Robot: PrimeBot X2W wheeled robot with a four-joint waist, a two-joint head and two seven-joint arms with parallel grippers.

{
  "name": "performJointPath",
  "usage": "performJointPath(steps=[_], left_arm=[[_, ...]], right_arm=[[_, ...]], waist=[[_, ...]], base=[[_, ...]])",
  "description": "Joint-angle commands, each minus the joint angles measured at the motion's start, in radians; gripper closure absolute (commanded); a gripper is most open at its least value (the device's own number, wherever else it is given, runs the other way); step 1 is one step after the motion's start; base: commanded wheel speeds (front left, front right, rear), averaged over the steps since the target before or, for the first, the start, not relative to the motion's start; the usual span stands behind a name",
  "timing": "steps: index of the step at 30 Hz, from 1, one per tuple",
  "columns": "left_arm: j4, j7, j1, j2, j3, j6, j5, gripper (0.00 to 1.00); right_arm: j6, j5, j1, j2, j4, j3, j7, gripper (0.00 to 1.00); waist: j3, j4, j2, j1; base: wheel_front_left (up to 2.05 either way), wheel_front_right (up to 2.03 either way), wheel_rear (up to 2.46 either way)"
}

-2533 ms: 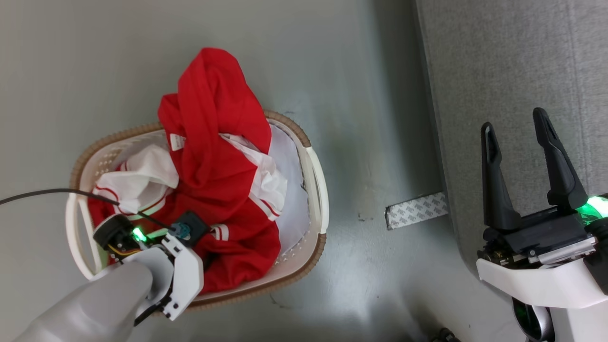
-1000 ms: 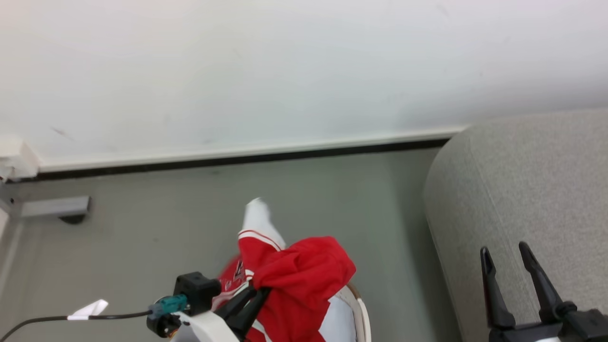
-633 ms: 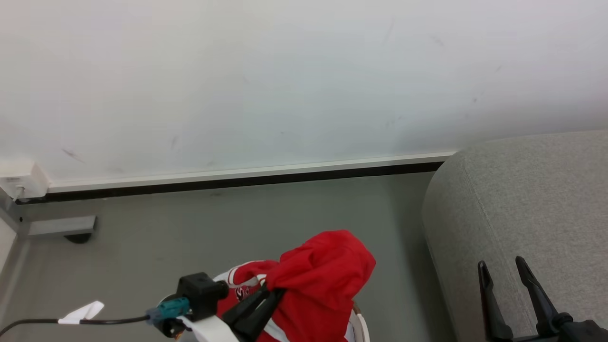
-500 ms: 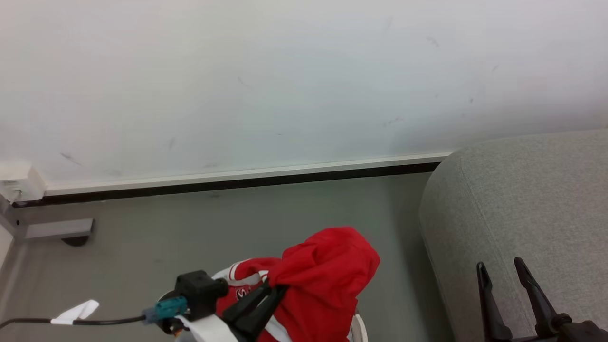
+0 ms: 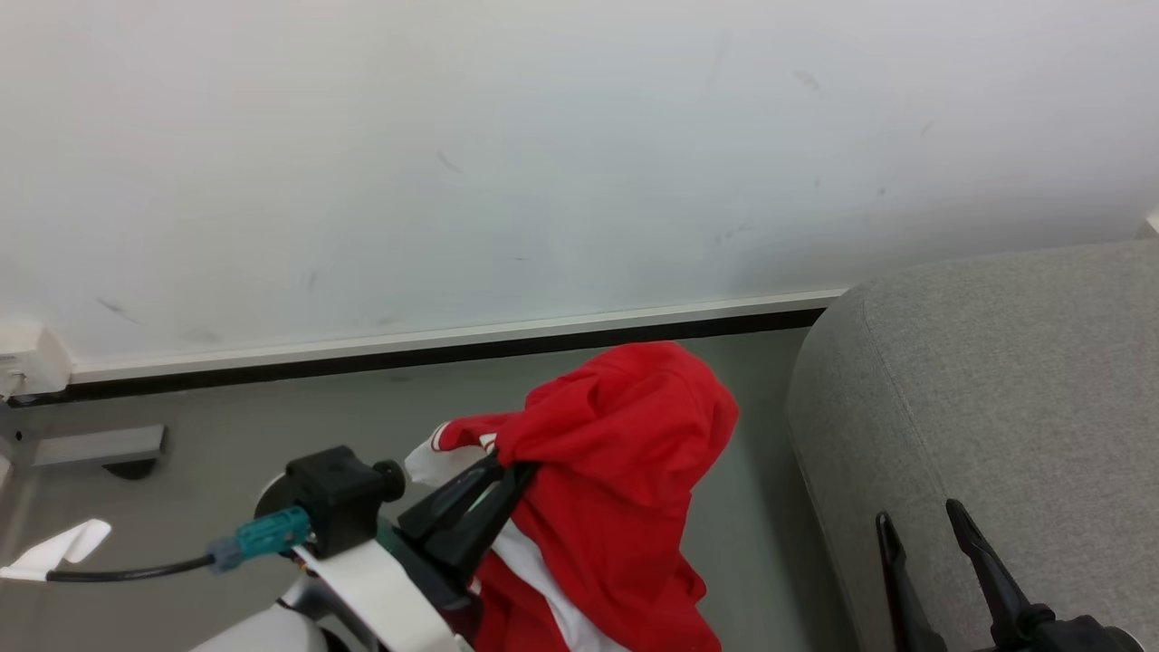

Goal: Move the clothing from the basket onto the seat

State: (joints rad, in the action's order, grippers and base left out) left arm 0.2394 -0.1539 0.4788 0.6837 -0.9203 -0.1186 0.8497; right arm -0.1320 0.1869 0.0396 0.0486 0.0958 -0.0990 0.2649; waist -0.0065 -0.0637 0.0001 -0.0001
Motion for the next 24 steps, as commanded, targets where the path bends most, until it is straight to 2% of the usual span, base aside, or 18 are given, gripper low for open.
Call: performJointPath(steps=[1, 9, 16, 19, 24], left_arm=[[0.016, 0.006, 0.022, 0.012, 0.009, -0.002, -0.008, 1.00], [0.047, 0.023, 0.050, 0.024, 0.024, -0.008, -0.009, 1.00], [0.062, 0.028, 0.048, 0.030, 0.025, -0.015, -0.009, 1.00], [0.064, 0.029, 0.051, 0.034, 0.024, -0.016, -0.010, 1.00], [0.059, 0.032, 0.057, 0.033, 0.023, -0.011, -0.010, 1.00]], right_arm=[[0.002, -0.008, -0.011, 0.003, 0.002, -0.009, -0.001, 0.00], [0.002, -0.026, -0.017, 0.005, 0.014, -0.071, -0.001, 0.00], [0.002, 0.038, -0.033, 0.048, 0.019, -0.158, -0.001, 0.00], [0.002, 0.091, -0.051, 0.090, 0.014, -0.222, -0.001, 0.00], [0.002, 0.186, -0.118, 0.210, 0.017, -0.369, -0.004, 0.00]], waist=[[-0.001, -0.004, -0.0001, 0.0001], [-0.011, -0.017, -0.0001, 0.0001], [-0.016, -0.029, -0.0001, 0.0001], [-0.014, -0.034, -0.0001, 0.0001], [-0.011, -0.040, -0.0001, 0.0001]], base=[[0.00, 0.00, 0.00], [0.00, 0.00, 0.00], [0.00, 0.00, 0.00], [0.00, 0.00, 0.00], [0.00, 0.00, 0.00]])
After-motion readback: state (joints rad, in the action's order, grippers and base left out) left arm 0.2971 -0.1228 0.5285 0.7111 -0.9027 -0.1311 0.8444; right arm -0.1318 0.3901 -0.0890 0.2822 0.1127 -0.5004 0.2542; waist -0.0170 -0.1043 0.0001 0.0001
